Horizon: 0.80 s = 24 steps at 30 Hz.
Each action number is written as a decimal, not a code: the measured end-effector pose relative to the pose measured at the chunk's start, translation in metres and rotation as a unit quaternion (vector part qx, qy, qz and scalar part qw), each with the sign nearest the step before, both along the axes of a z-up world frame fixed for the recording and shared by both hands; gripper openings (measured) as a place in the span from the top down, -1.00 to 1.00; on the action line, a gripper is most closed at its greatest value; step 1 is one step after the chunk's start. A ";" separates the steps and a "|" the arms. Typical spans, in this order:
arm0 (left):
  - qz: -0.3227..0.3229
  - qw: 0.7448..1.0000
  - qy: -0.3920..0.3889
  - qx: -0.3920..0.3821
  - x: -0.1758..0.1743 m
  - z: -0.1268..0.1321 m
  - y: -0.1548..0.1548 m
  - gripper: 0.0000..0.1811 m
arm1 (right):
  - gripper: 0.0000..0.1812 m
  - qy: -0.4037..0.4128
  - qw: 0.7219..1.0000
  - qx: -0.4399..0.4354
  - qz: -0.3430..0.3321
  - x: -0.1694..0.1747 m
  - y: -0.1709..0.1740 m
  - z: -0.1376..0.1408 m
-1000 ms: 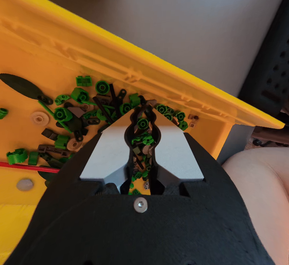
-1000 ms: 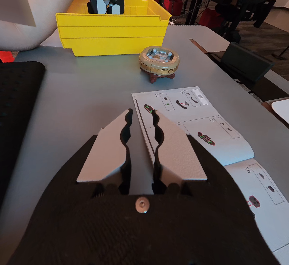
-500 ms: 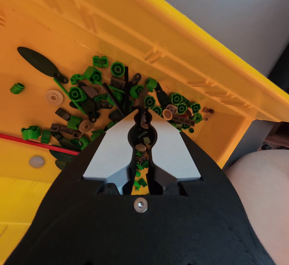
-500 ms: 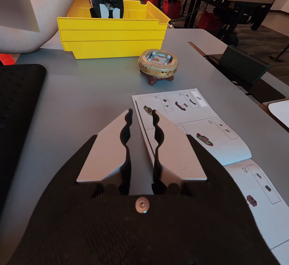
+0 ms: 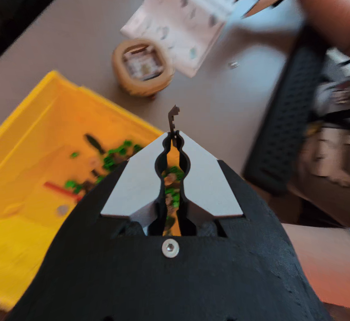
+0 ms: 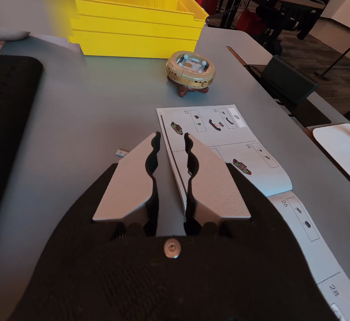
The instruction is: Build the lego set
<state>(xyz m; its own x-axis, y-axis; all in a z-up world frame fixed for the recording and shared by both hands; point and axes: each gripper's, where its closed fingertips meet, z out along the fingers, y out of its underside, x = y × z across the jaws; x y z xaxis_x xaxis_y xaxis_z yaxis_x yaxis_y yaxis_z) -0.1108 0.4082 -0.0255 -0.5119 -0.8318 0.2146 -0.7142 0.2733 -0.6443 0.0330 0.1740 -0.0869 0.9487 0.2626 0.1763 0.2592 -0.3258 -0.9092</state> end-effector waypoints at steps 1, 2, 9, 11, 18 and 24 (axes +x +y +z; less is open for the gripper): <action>-0.020 0.999 0.010 -0.032 -0.001 0.007 -0.019 0.97 | 0.73 -0.011 1.000 0.001 0.005 -0.003 0.000 0.000; -0.038 0.997 0.028 -0.058 -0.002 0.011 -0.038 0.97 | 0.73 -0.022 1.000 0.006 0.013 -0.007 0.000 0.002; -0.176 0.950 0.177 -0.188 0.006 0.001 -0.169 0.97 | 0.66 -0.102 0.986 0.079 0.105 -0.068 0.004 0.028; -0.196 0.937 0.207 -0.202 0.007 -0.007 -0.191 0.97 | 0.66 -0.120 0.982 0.100 0.110 -0.079 0.006 0.037; -0.236 0.917 0.257 -0.195 0.002 -0.031 -0.224 0.97 | 0.67 -0.157 0.971 0.104 0.146 -0.107 0.011 0.035; -0.246 0.910 0.275 -0.188 -0.002 -0.039 -0.231 0.97 | 0.80 -0.174 0.963 0.116 0.171 -0.124 0.011 0.039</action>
<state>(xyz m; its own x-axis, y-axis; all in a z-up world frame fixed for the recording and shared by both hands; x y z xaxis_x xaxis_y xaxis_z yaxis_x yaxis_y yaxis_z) -0.1133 0.1777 -0.0643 -0.5314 -0.3457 0.7734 -0.8080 0.4810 -0.3402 -0.0911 0.1851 -0.0480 0.6868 0.4652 0.5586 0.6170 0.0333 -0.7863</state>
